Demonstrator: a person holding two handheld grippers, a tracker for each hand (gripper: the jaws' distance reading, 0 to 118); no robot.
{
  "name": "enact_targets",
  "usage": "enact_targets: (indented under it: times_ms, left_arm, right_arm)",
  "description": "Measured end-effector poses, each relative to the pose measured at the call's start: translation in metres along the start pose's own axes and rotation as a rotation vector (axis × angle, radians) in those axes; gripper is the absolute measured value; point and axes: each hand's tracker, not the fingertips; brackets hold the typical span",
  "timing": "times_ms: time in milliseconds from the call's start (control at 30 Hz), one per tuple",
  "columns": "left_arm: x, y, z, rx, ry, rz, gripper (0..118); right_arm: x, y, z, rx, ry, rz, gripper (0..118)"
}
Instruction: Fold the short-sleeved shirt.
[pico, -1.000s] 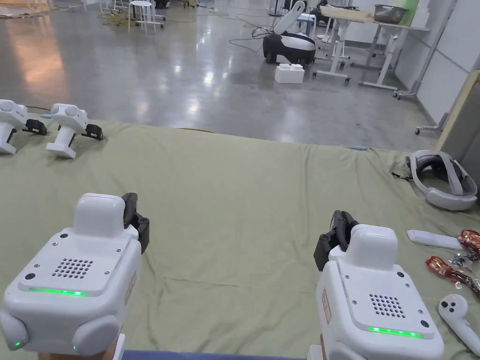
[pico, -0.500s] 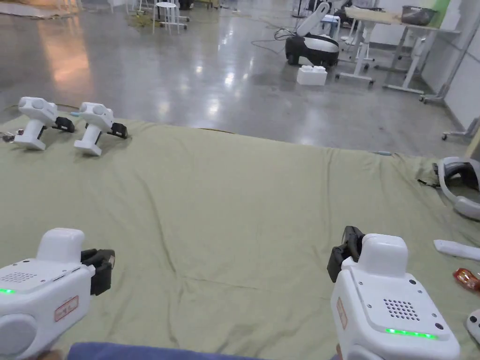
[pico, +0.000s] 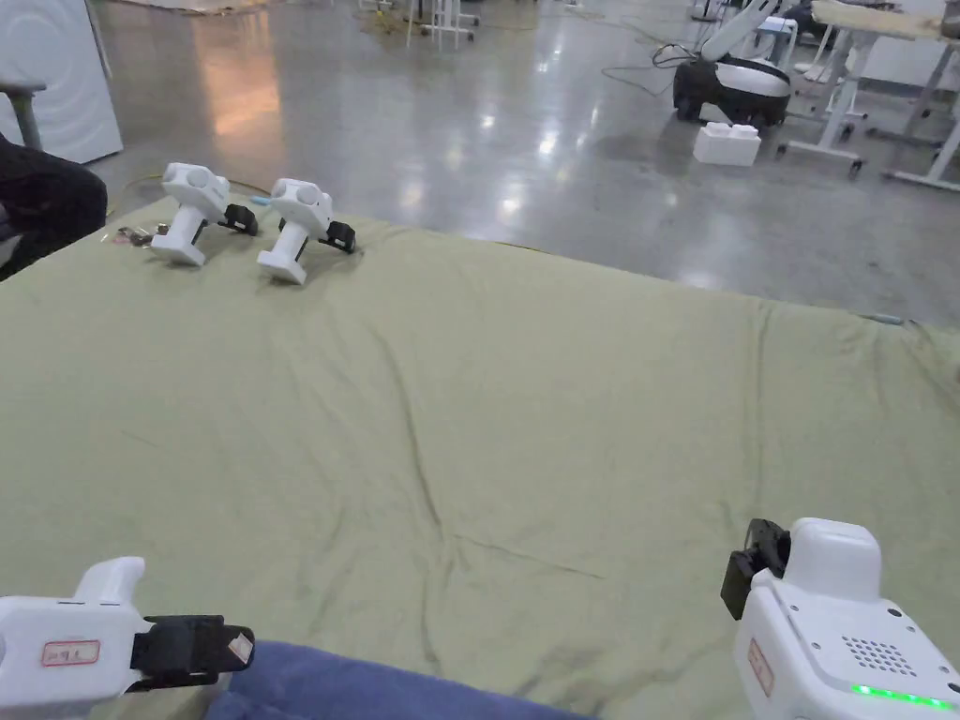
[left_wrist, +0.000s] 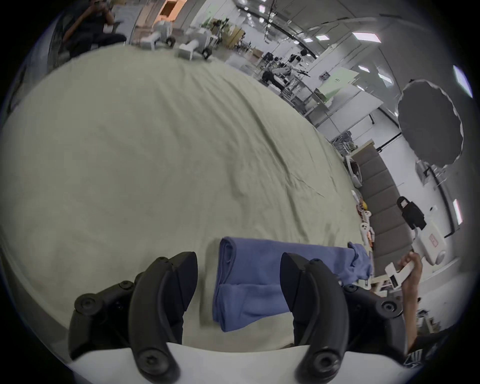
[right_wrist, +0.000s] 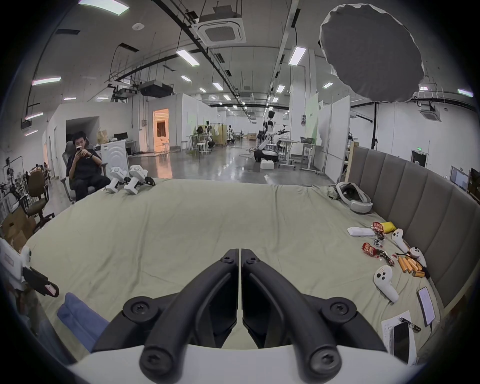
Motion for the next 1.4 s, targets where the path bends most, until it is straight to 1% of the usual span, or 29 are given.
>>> enact_targets:
  times_ms: [67, 167, 233, 267, 300, 333, 400, 500, 533, 567, 600, 667, 700, 733, 800, 900, 933, 967, 1000, 1100, 1167, 1300, 1400]
  left_arm:
    - [-0.014, 0.000, -0.009, -0.030, -0.029, 0.048, 77]
    - [-0.040, -0.006, -0.029, -0.117, -0.144, 0.170, 77]
    - [-0.054, -0.008, -0.030, -0.048, -0.201, 0.236, 77]
    - [-0.058, -0.009, -0.029, -0.039, -0.274, 0.298, 77]
    - [-0.062, -0.008, -0.031, -0.053, -0.316, 0.350, 77]
    - [-0.054, -0.010, -0.027, -0.063, -0.341, 0.392, 77]
    - [-0.046, -0.015, -0.028, -0.075, -0.383, 0.419, 75]
    - [-0.039, -0.018, -0.041, -0.082, -0.383, 0.382, 64]
    - [-0.033, -0.019, -0.043, -0.087, -0.372, 0.352, 59]
    - [-0.026, -0.019, -0.045, -0.082, -0.353, 0.311, 41]
    - [-0.034, -0.018, -0.055, -0.093, -0.313, 0.290, 25]
    - [-0.034, -0.018, -0.061, -0.100, -0.243, 0.289, 19]
    - [-0.033, -0.017, -0.056, -0.083, -0.270, 0.295, 18]
    - [-0.017, 0.002, -0.050, -0.074, -0.256, 0.282, 16]
    - [-0.003, 0.014, -0.044, -0.079, -0.180, 0.227, 15]
    - [0.021, 0.034, -0.030, -0.071, -0.167, 0.178, 14]
    - [0.024, 0.041, -0.025, -0.064, -0.143, 0.158, 14]
    - [0.028, 0.049, -0.019, -0.061, -0.146, 0.158, 14]
    - [0.001, -0.006, -0.026, -0.054, -0.147, 0.150, 14]
    - [0.007, -0.003, -0.004, -0.027, -0.124, 0.104, 14]
    - [0.004, 0.006, 0.009, -0.018, -0.097, 0.099, 14]
    - [0.006, 0.024, 0.043, 0.021, 0.046, 0.077, 14]
    - [0.013, 0.034, 0.056, 0.022, 0.179, 0.064, 14]
  right_arm:
    - [0.001, -0.003, -0.001, -0.016, -0.003, -0.002, 4]
    - [0.003, -0.006, -0.002, -0.035, -0.010, -0.004, 4]
    - [0.004, -0.007, -0.003, -0.047, -0.015, -0.004, 4]
    - [0.005, -0.007, -0.003, -0.052, -0.017, -0.005, 4]
    - [0.005, -0.009, -0.003, -0.054, -0.019, -0.007, 4]
    - [0.005, -0.009, -0.002, -0.055, -0.020, -0.010, 4]
    - [0.006, -0.010, -0.002, -0.056, -0.018, -0.023, 4]
    - [0.004, -0.010, -0.003, -0.067, -0.009, -0.031, 4]
    - [0.003, -0.010, -0.004, -0.069, -0.006, -0.028, 4]
    - [0.001, -0.011, -0.005, -0.074, -0.008, -0.024, 4]
    - [0.000, -0.011, -0.005, -0.077, -0.006, -0.022, 4]
    - [0.000, -0.011, -0.005, -0.082, 0.001, -0.020, 4]
    - [-0.001, -0.011, -0.005, -0.082, 0.001, -0.016, 4]
    - [-0.001, -0.011, -0.004, -0.082, 0.001, -0.013, 4]
    - [0.000, -0.011, -0.004, -0.084, 0.002, -0.011, 4]
    - [0.002, -0.011, -0.006, -0.086, 0.002, -0.011, 4]
    - [0.003, -0.011, -0.006, -0.087, 0.000, -0.011, 4]
    - [0.004, -0.011, -0.006, -0.087, 0.002, -0.012, 4]
    - [0.005, -0.011, -0.006, -0.086, 0.003, -0.013, 4]
    - [0.008, -0.010, -0.006, -0.085, 0.001, -0.011, 4]
    - [0.010, -0.011, -0.006, -0.085, 0.001, -0.013, 4]
    - [0.014, -0.012, -0.007, -0.086, 0.002, -0.019, 4]
    - [0.017, -0.013, -0.008, -0.086, 0.005, -0.028, 4]
